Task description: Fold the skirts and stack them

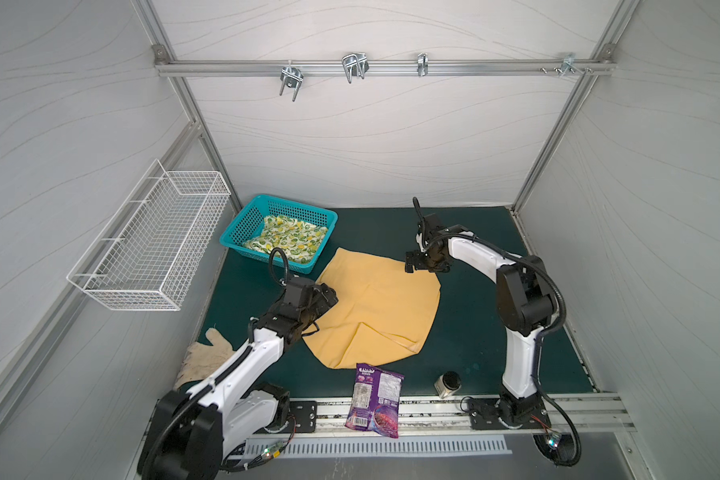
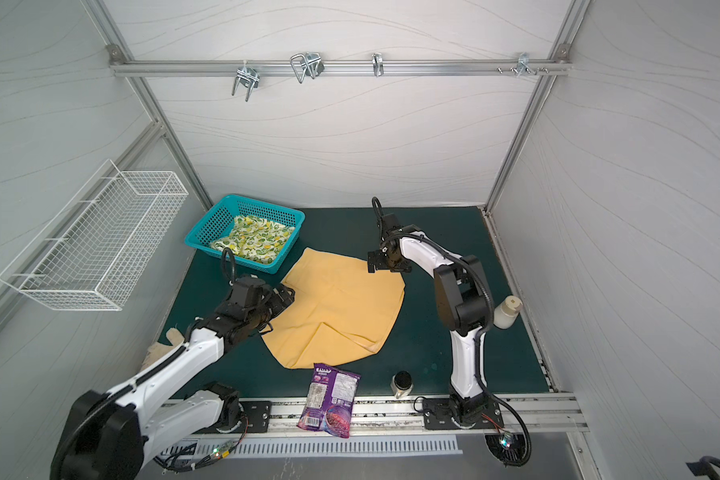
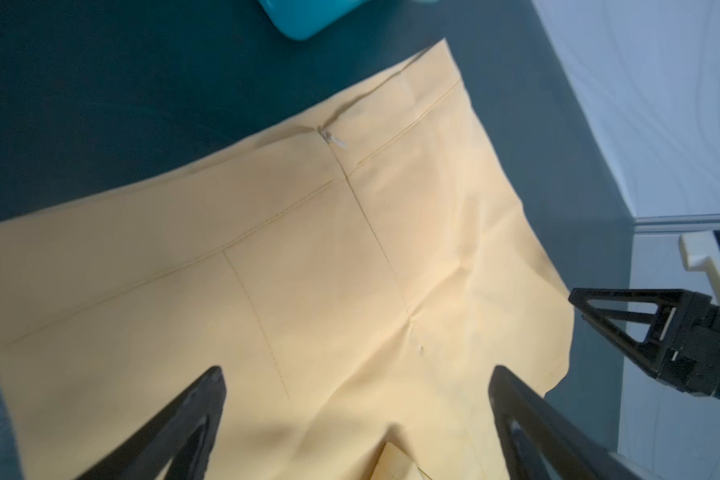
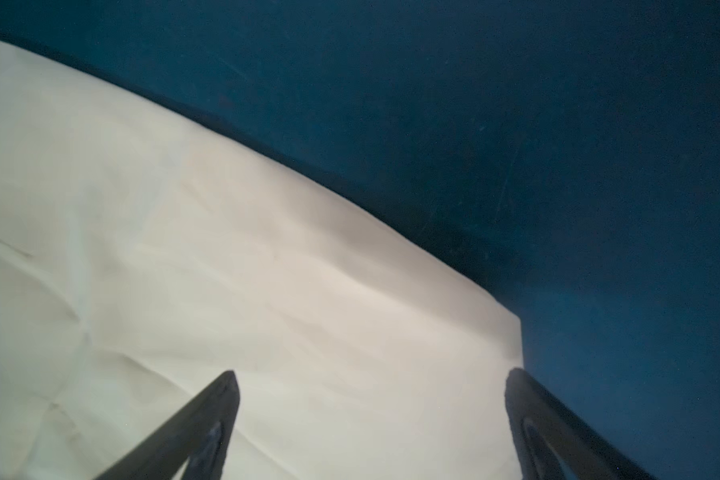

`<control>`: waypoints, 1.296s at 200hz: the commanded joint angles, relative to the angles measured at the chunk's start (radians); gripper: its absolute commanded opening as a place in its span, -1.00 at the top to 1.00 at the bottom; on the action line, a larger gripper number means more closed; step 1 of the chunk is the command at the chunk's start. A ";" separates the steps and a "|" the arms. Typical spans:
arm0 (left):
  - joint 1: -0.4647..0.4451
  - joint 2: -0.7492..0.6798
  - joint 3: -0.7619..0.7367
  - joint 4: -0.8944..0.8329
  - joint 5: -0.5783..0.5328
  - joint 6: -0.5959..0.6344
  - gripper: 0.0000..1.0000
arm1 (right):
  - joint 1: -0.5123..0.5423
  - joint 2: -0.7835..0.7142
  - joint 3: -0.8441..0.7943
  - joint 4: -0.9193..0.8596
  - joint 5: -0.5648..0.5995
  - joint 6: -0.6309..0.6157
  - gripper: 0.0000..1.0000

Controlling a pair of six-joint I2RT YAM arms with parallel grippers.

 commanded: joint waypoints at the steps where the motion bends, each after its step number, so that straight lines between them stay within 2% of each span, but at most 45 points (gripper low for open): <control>1: 0.003 0.122 0.055 0.068 0.070 0.019 -0.98 | -0.005 0.036 0.011 -0.006 -0.024 -0.022 -0.95; 41: 0.001 0.342 0.150 0.075 0.087 0.054 -0.98 | -0.006 -0.013 -0.075 0.029 -0.057 0.007 -0.87; 85: -0.034 0.573 0.355 -0.007 0.059 0.107 -0.98 | -0.007 -0.029 -0.134 0.031 -0.068 0.030 -0.83; 144: -0.106 0.877 0.728 -0.162 0.010 0.164 -0.98 | -0.007 -0.101 -0.275 0.081 -0.118 0.081 -0.83; 192: -0.174 1.100 1.089 -0.312 -0.009 0.222 -0.98 | -0.001 -0.249 -0.449 0.154 -0.179 0.145 -0.81; 219: -0.203 1.205 1.285 -0.364 0.032 0.247 -0.98 | 0.016 -0.330 -0.522 0.190 -0.212 0.193 -0.80; 259: -0.252 1.323 1.541 -0.421 0.108 0.295 -0.98 | 0.088 -0.351 -0.505 0.207 -0.245 0.242 -0.80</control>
